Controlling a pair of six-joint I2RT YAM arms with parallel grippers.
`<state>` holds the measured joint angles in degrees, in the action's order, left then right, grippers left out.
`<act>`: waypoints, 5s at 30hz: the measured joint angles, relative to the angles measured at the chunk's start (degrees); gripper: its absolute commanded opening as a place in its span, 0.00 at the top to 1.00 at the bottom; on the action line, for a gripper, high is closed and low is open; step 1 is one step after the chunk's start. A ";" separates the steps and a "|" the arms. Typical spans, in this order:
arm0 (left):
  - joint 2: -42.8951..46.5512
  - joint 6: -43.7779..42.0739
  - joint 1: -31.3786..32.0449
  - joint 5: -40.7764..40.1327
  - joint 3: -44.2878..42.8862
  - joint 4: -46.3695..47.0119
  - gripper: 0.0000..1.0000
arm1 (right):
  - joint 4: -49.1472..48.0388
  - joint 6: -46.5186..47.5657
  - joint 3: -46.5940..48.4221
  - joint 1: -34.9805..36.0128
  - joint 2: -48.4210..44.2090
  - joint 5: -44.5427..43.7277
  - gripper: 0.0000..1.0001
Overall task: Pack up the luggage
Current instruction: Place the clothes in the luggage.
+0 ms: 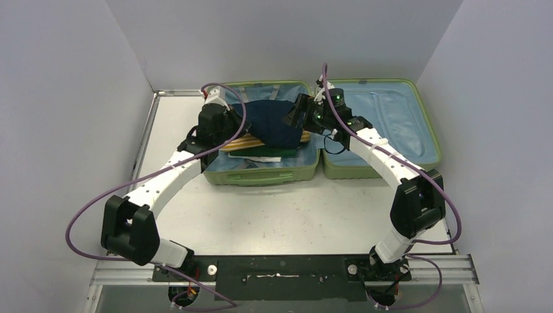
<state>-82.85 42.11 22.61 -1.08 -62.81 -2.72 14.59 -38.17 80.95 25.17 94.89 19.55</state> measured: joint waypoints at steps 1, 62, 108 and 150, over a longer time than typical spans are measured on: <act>0.52 -0.94 0.90 -0.61 -0.68 0.13 1.00 | -0.07 0.00 -0.24 -0.02 -0.02 0.00 0.20; -18.23 -16.28 4.09 -6.16 -24.20 -13.07 1.00 | 0.70 1.75 -4.37 -1.60 -4.55 1.03 0.20; -6.88 -8.00 -4.98 -2.47 -5.95 -16.15 0.20 | -1.01 -2.99 -1.22 -3.74 10.64 2.25 0.49; -0.42 -7.78 -7.30 -3.30 -2.60 -14.67 0.22 | 9.18 6.36 12.24 0.39 9.60 -8.39 0.51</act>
<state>-83.26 34.33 15.31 -4.38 -65.41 -17.39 23.77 -31.81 93.19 25.56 104.49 11.16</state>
